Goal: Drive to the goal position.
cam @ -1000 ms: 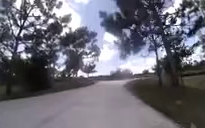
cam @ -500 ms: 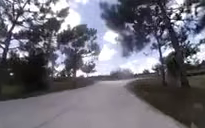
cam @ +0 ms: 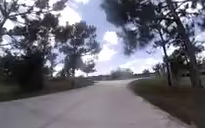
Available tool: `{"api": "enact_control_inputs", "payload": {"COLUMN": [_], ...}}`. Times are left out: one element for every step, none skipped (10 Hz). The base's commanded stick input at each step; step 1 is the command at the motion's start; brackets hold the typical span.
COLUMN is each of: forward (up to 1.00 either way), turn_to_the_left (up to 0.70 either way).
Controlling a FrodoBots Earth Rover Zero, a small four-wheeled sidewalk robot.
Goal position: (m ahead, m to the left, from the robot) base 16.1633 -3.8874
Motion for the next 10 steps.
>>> {"api": "enact_control_inputs", "payload": {"forward": [0.85, 0.85, 0.85, 0.85, 0.85, 0.85, 0.85, 0.85, 0.85, 0.85], "turn_to_the_left": [0.00, -0.01, -0.17, -0.14, -0.04, 0.00, 0.00, 0.00, 0.00, 0.00]}}
